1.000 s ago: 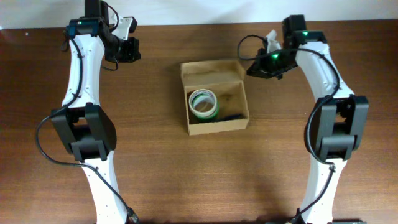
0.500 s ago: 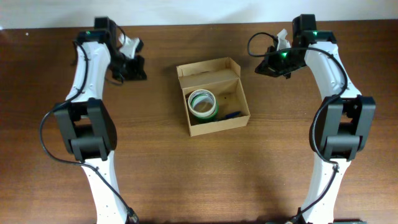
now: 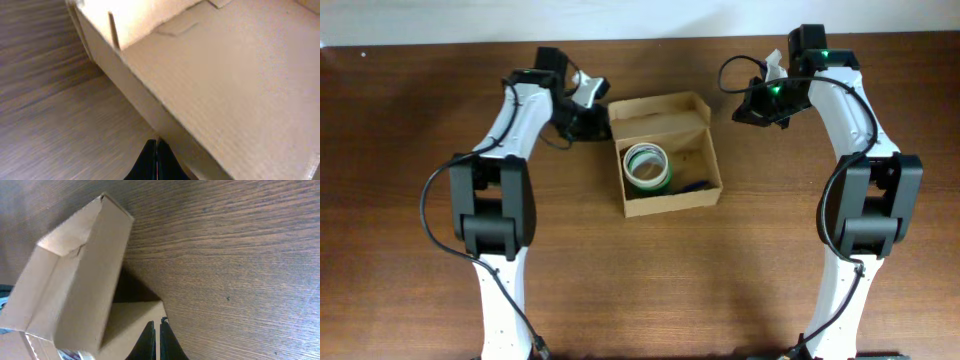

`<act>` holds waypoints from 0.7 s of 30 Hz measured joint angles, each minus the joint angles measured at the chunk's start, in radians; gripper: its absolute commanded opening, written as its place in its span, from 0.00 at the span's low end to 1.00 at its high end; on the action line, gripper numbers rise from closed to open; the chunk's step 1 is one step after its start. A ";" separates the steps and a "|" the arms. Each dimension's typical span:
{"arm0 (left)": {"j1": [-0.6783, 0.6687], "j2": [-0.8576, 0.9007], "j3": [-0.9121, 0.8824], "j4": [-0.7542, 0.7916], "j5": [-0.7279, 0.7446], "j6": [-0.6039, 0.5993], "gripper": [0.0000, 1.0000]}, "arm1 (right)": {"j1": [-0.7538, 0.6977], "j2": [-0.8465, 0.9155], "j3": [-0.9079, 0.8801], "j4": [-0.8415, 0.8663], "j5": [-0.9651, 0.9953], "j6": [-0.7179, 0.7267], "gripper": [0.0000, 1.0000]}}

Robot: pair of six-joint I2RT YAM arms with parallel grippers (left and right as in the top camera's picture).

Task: Pack container
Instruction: 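Grasp the box lid flaps with both grippers from either side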

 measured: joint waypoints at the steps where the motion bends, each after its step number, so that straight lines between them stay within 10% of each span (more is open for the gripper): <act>1: -0.010 0.000 0.000 0.011 0.003 -0.003 0.02 | 0.000 0.000 0.000 -0.001 0.002 0.000 0.04; 21: -0.024 0.114 0.000 0.167 0.102 -0.098 0.02 | 0.007 0.006 -0.209 0.185 -0.102 -0.023 0.04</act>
